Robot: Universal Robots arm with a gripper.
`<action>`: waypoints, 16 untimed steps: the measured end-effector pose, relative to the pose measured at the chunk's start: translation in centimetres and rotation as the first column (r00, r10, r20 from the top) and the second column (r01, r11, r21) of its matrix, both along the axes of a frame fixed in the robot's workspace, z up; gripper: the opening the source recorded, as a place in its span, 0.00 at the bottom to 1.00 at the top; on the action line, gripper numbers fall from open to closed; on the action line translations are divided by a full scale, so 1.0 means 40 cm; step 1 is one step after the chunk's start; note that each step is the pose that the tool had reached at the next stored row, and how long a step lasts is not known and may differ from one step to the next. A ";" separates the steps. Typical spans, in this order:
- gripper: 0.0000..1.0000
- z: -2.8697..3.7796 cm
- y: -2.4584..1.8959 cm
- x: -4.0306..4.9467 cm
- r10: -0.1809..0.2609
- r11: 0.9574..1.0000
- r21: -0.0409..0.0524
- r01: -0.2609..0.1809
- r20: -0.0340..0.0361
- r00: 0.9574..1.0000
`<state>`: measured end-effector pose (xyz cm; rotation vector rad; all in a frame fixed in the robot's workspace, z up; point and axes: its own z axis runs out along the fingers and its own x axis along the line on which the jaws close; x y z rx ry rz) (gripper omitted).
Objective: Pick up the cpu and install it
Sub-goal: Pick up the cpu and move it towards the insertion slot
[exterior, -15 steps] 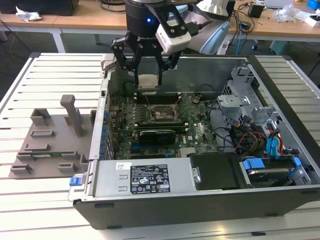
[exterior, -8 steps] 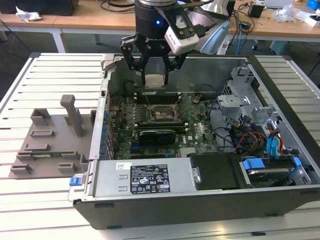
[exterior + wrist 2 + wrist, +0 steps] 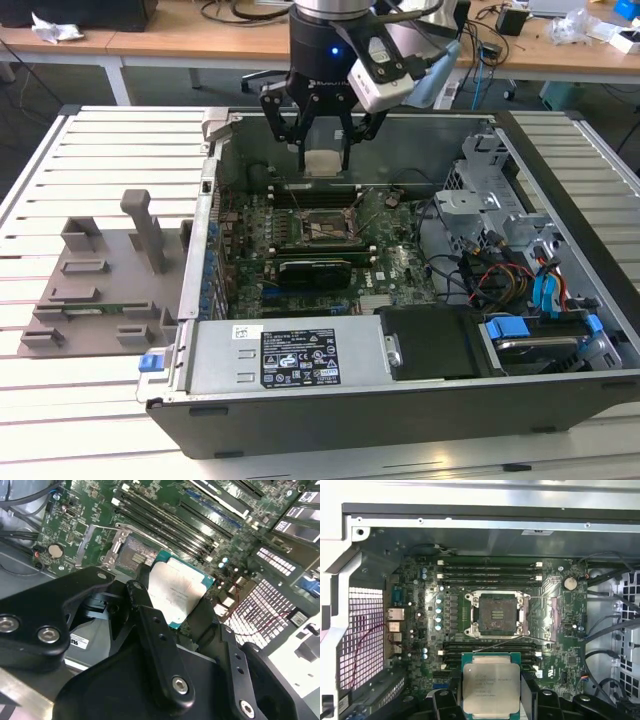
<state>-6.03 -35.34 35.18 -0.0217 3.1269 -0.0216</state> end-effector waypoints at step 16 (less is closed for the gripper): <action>0.55 -0.024 0.017 0.047 0.000 1.000 0.000 0.000 0.000 1.000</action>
